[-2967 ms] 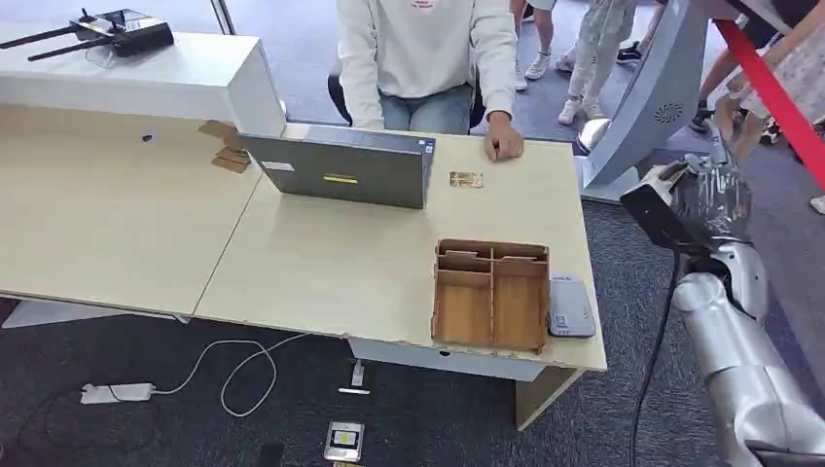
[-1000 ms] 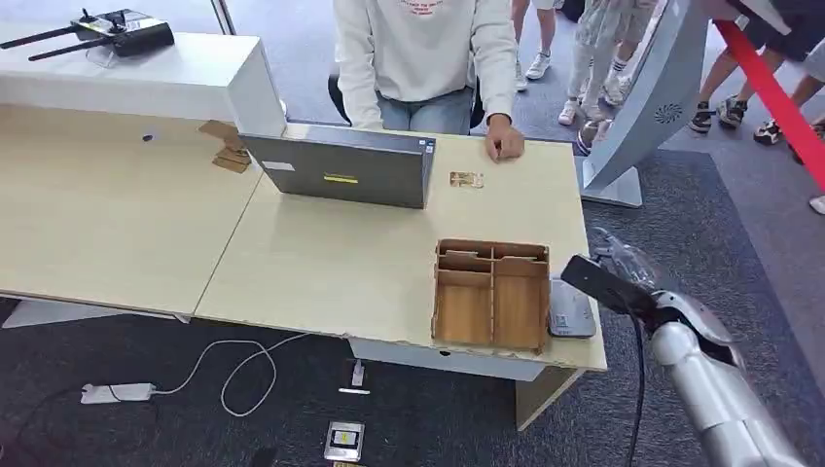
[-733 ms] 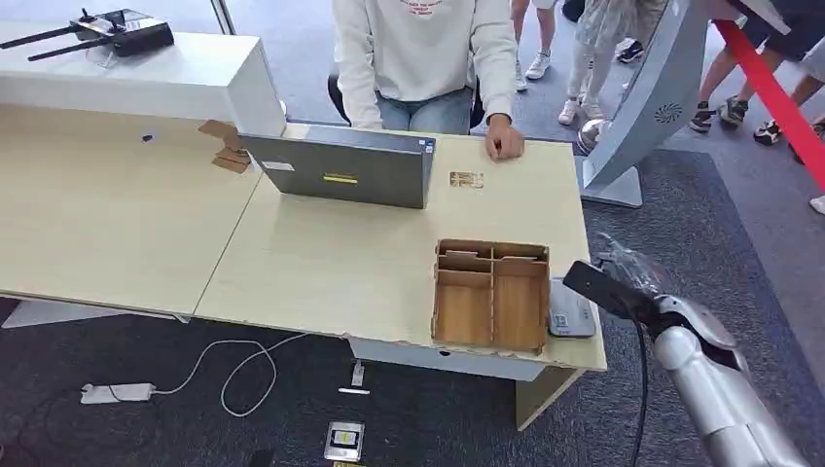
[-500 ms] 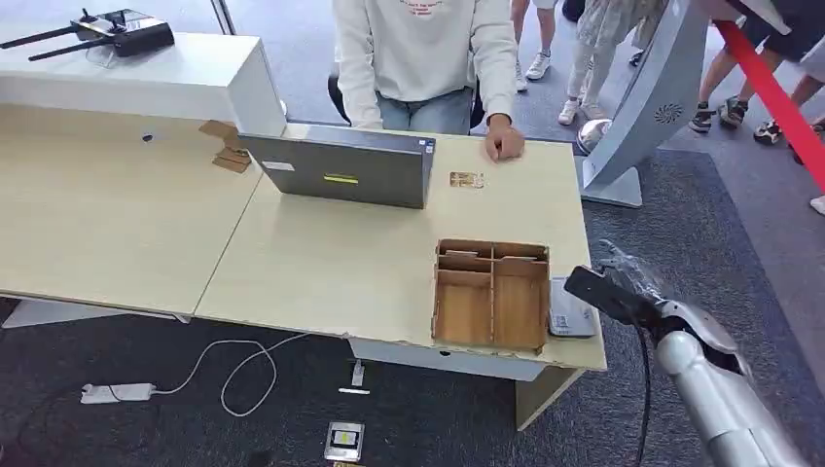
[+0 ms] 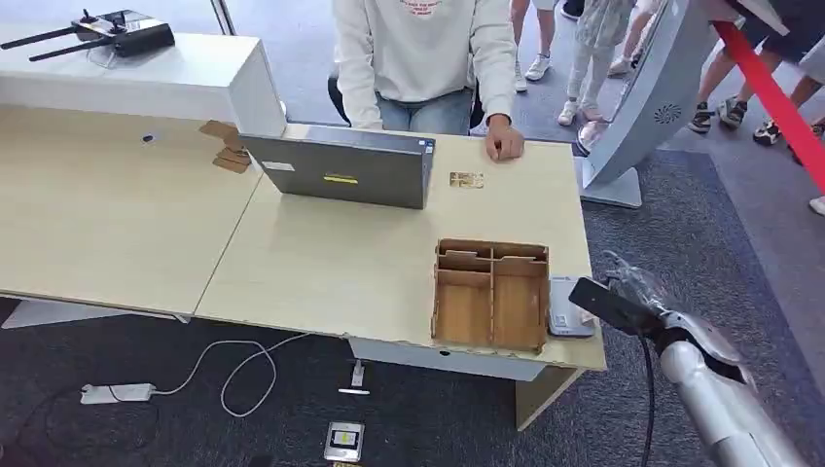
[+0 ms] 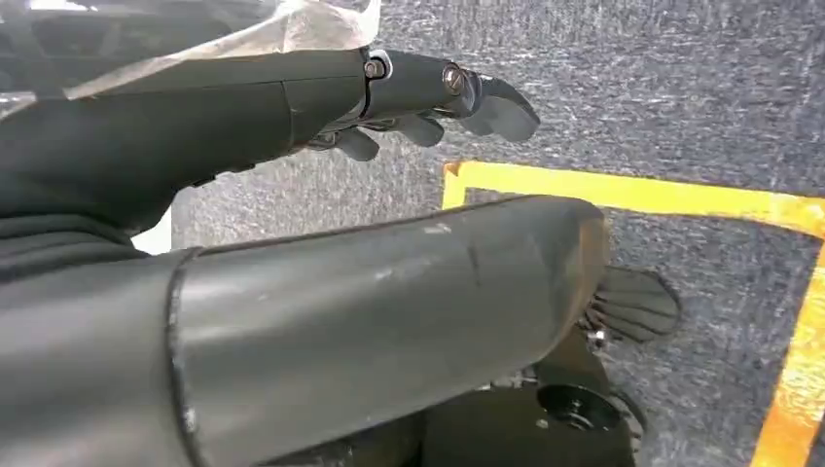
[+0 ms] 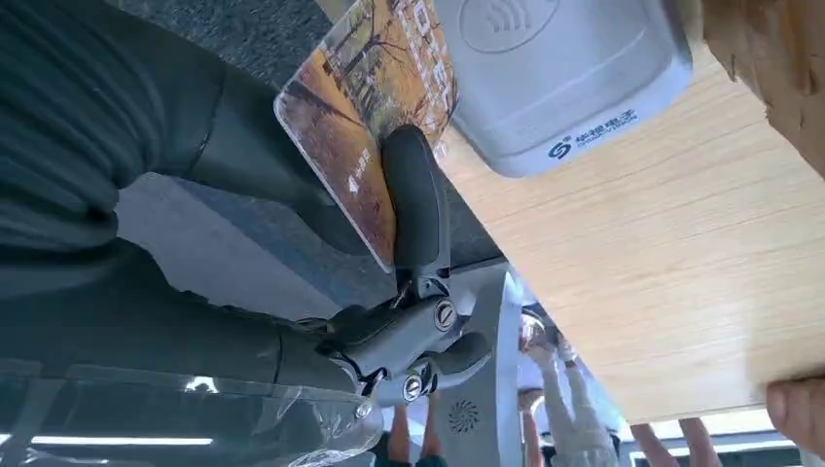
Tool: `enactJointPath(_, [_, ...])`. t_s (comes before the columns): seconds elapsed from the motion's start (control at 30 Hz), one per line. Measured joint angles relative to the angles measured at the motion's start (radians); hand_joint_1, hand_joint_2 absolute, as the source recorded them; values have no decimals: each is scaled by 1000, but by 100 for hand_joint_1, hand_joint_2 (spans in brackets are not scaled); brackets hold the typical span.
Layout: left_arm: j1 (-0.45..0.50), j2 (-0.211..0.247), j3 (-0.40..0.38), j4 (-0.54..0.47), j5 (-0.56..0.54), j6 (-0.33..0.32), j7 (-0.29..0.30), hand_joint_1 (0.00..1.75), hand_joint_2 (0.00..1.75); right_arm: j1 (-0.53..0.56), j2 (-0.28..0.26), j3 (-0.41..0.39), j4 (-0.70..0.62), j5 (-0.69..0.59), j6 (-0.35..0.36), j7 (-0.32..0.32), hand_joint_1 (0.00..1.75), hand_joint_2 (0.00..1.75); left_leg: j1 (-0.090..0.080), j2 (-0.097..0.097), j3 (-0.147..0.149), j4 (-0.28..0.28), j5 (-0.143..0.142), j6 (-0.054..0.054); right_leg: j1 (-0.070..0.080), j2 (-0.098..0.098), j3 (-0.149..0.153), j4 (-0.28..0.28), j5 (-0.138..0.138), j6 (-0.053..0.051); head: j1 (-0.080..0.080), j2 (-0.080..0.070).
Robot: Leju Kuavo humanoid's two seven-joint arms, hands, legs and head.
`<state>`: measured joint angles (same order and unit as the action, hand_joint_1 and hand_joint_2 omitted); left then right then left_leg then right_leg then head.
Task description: Pass the card to the sensor for recognition and then transmit it.
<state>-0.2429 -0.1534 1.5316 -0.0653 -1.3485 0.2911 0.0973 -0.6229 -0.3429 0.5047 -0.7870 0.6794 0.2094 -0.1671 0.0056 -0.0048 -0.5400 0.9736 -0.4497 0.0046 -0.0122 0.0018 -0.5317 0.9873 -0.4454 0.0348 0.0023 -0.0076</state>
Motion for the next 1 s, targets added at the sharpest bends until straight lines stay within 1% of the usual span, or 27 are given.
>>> enactJointPath(0.17, [0,10,0,8,-15,-1,-2,0,0,-6,1,6,22,0,3,0,175,175,0,0,1,0,0,0,0,0,1,0,0,0,0,0])
enactJointPath(0.57, [-24,8,0,15,-35,-1,15,0,0,-19,7,14,44,7,-18,-3,175,175,0,0,2,0,0,0,0,0,2,0,0,0,0,0])
enactJointPath(0.7, [-34,6,0,15,-34,-9,8,0,0,-34,14,19,55,11,-28,-8,175,175,0,0,2,0,0,0,0,0,2,0,0,0,0,0])
enactJointPath(0.9, [-40,2,0,15,-31,-13,-9,0,0,-49,23,25,72,23,-82,-14,175,175,0,0,1,0,0,0,0,0,1,0,0,0,0,0])
enactJointPath(1.0, [-42,2,0,15,-41,-15,-21,0,0,-59,29,27,75,17,-134,-26,175,175,0,0,1,0,0,0,0,0,1,0,0,0,0,0])
